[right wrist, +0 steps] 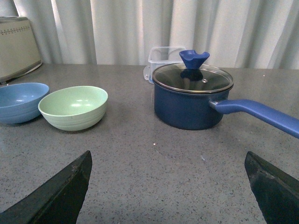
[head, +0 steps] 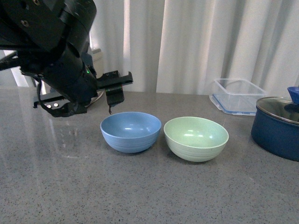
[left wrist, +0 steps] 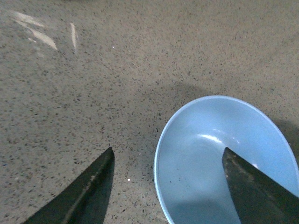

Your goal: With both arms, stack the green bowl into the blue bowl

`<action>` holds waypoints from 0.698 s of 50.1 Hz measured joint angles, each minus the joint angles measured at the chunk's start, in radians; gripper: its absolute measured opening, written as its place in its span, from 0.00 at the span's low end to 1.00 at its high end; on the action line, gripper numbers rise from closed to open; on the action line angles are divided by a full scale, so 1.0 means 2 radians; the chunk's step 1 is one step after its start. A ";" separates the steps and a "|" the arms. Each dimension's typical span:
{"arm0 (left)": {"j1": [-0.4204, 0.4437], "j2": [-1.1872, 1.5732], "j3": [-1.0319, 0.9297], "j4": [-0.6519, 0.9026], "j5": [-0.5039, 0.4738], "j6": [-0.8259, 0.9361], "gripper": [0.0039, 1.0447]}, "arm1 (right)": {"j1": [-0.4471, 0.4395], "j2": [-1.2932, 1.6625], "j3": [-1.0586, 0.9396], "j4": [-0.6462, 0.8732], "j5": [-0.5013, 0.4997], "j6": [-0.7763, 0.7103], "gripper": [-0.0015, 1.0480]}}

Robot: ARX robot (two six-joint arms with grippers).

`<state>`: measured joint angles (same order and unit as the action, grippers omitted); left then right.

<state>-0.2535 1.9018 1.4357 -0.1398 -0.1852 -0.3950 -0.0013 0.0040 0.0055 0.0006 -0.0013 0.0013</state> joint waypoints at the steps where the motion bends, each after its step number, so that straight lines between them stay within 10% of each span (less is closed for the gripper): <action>1: 0.000 -0.002 -0.002 0.001 0.000 0.000 0.67 | 0.000 0.000 0.000 0.000 0.000 0.000 0.90; 11: 0.008 -0.087 -0.071 0.022 -0.016 0.011 0.95 | 0.000 0.000 0.000 0.000 0.000 0.000 0.90; 35: -0.013 -0.406 -0.335 -0.009 -0.104 0.100 0.94 | 0.000 0.000 0.000 0.000 0.000 0.000 0.90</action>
<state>-0.2802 1.0889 0.7650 -0.1577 -0.3923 -0.1944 -0.0013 0.0040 0.0055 0.0006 -0.0013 0.0010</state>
